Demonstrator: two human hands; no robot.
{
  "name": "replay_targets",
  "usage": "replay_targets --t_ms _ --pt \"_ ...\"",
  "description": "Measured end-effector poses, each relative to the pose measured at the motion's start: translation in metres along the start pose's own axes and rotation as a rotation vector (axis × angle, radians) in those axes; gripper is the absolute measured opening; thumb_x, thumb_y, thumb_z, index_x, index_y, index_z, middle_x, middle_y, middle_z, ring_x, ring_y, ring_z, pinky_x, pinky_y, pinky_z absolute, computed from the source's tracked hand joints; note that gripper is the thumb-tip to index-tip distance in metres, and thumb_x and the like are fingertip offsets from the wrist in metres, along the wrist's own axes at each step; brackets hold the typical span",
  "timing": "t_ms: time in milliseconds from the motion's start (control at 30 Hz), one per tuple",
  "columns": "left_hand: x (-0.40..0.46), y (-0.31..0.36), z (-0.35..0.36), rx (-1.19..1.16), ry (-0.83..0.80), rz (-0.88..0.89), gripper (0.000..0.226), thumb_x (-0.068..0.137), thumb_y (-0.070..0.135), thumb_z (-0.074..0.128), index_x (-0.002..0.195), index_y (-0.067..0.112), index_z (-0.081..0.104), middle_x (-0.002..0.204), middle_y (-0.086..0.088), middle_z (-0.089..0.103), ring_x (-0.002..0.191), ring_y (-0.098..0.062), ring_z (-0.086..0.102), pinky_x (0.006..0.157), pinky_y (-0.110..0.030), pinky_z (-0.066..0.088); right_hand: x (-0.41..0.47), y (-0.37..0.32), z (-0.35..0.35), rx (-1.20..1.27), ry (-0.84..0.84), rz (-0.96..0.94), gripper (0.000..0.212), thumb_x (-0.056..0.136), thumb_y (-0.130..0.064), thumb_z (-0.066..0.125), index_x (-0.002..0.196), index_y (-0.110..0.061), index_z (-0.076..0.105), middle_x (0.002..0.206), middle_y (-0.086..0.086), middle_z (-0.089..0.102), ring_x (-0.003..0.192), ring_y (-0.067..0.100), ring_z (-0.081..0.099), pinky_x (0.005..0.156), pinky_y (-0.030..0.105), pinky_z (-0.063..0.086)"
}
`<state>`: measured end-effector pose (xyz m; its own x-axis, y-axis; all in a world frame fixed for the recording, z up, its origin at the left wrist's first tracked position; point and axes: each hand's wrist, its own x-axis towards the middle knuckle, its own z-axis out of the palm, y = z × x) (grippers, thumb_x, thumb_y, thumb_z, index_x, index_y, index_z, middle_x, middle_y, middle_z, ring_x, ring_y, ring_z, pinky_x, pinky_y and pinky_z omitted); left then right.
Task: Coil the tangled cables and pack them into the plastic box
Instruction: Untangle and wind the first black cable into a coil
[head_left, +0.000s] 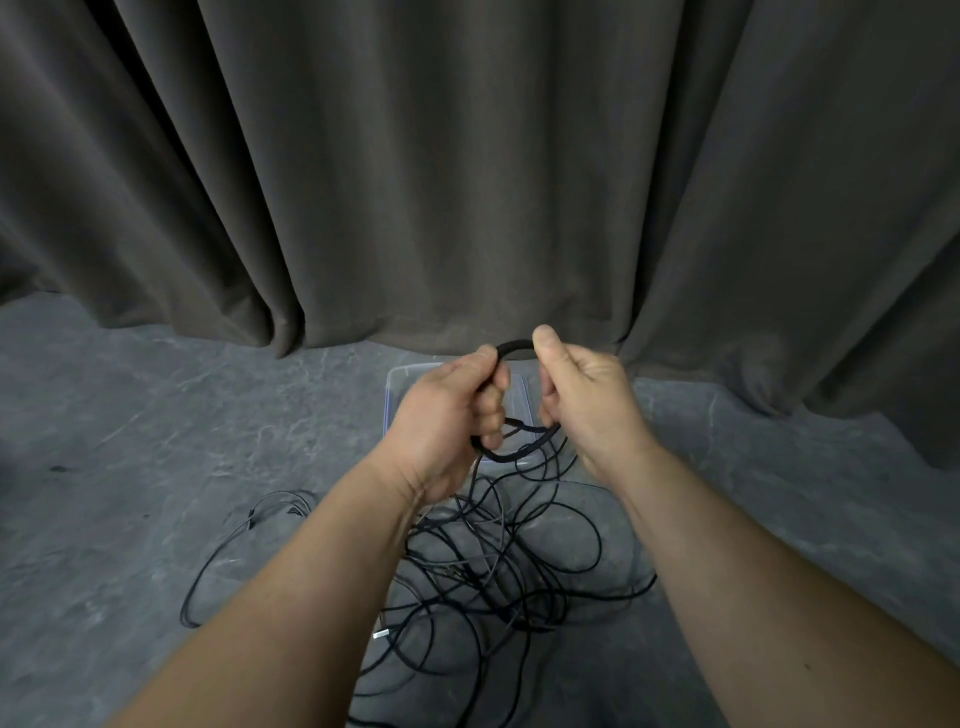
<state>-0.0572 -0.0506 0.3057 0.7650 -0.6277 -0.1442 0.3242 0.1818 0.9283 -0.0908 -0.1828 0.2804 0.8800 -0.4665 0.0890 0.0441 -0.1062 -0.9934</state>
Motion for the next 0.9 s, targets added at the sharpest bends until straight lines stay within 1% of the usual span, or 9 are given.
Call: replay_targets --t_ms 67,167,233,300,433,567,667,800,900 --pt "0.001 0.001 -0.002 -0.064 0.032 -0.016 0.035 0.103 0.029 0.035 0.071 0.016 0.044 0.048 0.01 0.025 0.043 -0.005 0.02 0.043 -0.018 0.023 0.001 -0.001 -0.003 0.029 -0.048 0.006 0.045 0.095 -0.042 0.052 0.058 -0.017 0.056 0.048 -0.004 0.052 0.049 0.011 0.048 0.061 0.033 0.043" --pt "0.002 0.004 -0.008 -0.202 0.08 -0.033 0.036 0.102 0.032 0.034 0.069 0.019 0.041 0.047 0.011 0.024 0.041 -0.004 0.019 0.042 -0.017 0.02 0.003 -0.004 -0.008 0.027 -0.129 -0.025 0.031 0.099 -0.031 0.049 0.078 -0.02 0.067 0.059 -0.002 0.06 0.06 0.011 0.054 0.066 0.029 0.046" --pt "0.002 0.006 -0.012 -0.264 0.084 -0.039 0.037 0.102 0.032 0.033 0.067 0.02 0.039 0.048 0.011 0.022 0.041 -0.004 0.018 0.045 -0.019 0.019 0.003 -0.007 -0.006 -0.028 -0.15 -0.102 0.025 0.1 -0.02 0.048 0.084 -0.022 0.068 0.059 -0.003 0.058 0.058 0.008 0.051 0.059 0.022 0.044" --pt "0.002 0.007 -0.012 -0.287 0.082 -0.051 0.038 0.101 0.033 0.033 0.065 0.02 0.038 0.049 0.01 0.02 0.042 -0.006 0.017 0.049 -0.022 0.018 0.001 -0.007 -0.003 -0.064 -0.107 -0.129 0.025 0.099 -0.016 0.05 0.084 -0.025 0.068 0.058 -0.005 0.055 0.052 0.007 0.048 0.053 0.019 0.041" --pt "-0.001 0.006 -0.007 -0.351 0.081 -0.063 0.039 0.1 0.038 0.033 0.065 0.021 0.036 0.052 0.008 0.021 0.046 -0.008 0.02 0.055 -0.025 0.022 0.0 -0.002 0.002 -0.02 -0.044 -0.017 0.025 0.098 -0.02 0.052 0.082 -0.024 0.07 0.054 -0.004 0.054 0.044 0.008 0.042 0.045 0.02 0.036" --pt "0.001 0.009 -0.007 -0.485 0.094 -0.016 0.037 0.098 0.035 0.038 0.065 0.019 0.035 0.057 0.005 0.029 0.05 -0.01 0.031 0.062 -0.026 0.031 -0.004 0.001 0.005 -0.014 -0.152 0.043 0.023 0.098 -0.018 0.051 0.083 -0.02 0.069 0.051 -0.003 0.056 0.041 0.009 0.043 0.042 0.02 0.035" --pt "0.003 0.009 -0.006 -0.43 0.075 0.005 0.035 0.101 0.032 0.036 0.069 0.017 0.039 0.059 0.003 0.038 0.056 -0.011 0.042 0.063 -0.025 0.036 -0.004 0.001 0.003 -0.005 -0.126 0.046 0.023 0.099 -0.017 0.05 0.083 -0.015 0.068 0.058 0.0 0.057 0.044 0.009 0.046 0.043 0.02 0.037" --pt "-0.002 0.006 -0.001 -0.307 0.012 -0.028 0.037 0.104 0.032 0.031 0.071 0.016 0.041 0.06 0.002 0.045 0.057 -0.011 0.048 0.067 -0.028 0.042 -0.001 -0.002 -0.002 0.01 -0.059 0.049 0.022 0.098 -0.018 0.05 0.087 -0.021 0.068 0.078 -0.005 0.069 0.047 0.006 0.046 0.047 0.018 0.038" --pt "-0.006 0.005 0.002 -0.34 -0.035 -0.078 0.038 0.103 0.032 0.03 0.069 0.017 0.038 0.058 0.002 0.039 0.054 -0.011 0.042 0.071 -0.031 0.042 -0.001 -0.003 -0.001 0.046 -0.036 0.051 0.02 0.098 -0.015 0.051 0.09 -0.02 0.068 0.073 -0.006 0.069 0.046 0.007 0.042 0.046 0.017 0.038"
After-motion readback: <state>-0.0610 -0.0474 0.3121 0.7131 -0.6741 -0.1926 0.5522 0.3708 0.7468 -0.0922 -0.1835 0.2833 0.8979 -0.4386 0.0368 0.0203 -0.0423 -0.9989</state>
